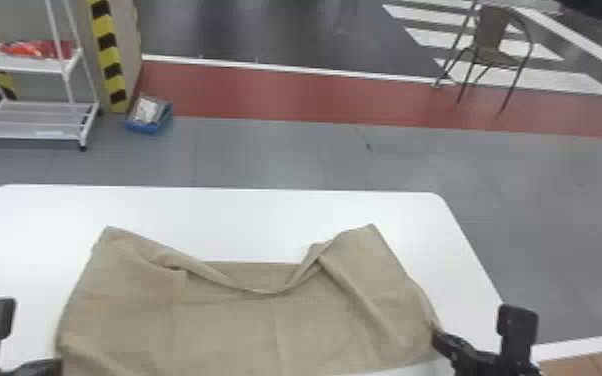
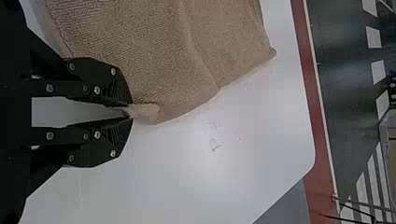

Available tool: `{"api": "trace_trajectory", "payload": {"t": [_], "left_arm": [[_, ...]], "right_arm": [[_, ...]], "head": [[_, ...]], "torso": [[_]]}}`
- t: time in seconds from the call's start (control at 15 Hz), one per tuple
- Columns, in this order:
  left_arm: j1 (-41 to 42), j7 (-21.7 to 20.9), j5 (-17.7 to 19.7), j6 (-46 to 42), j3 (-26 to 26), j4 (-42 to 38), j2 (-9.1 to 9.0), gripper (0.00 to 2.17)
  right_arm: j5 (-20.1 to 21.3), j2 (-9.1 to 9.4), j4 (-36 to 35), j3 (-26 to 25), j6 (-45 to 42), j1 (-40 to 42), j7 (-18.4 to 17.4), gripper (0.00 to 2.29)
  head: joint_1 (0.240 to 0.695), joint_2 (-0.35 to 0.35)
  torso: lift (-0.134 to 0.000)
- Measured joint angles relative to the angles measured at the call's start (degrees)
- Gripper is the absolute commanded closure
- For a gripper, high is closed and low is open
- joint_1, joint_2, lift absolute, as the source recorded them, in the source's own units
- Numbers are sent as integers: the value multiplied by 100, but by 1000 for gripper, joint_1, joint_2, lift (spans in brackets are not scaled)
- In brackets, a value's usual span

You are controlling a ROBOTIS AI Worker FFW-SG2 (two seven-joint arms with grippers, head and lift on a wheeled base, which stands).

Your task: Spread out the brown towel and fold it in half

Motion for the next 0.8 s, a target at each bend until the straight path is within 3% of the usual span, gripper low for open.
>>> {"api": "trace_trajectory", "payload": {"t": [0.13,0.53,0.8], "left_arm": [[27,-4,-1,14,19,-91,0,1713],[225,-52,7,196,126,-678,1,1713],[381,-112,20,760,373,-1446,7,1713]], "right_arm": [[-99,17,-248,-7,43,97,25,1295],[-482,21,-1023,-95,192,383,161,1298],[-894,21,-1830,-387,360,636,341,1298]], "head": [[695,-211],[695,-206],[695,-208]], "torso": [[0],[0],[0]]}}
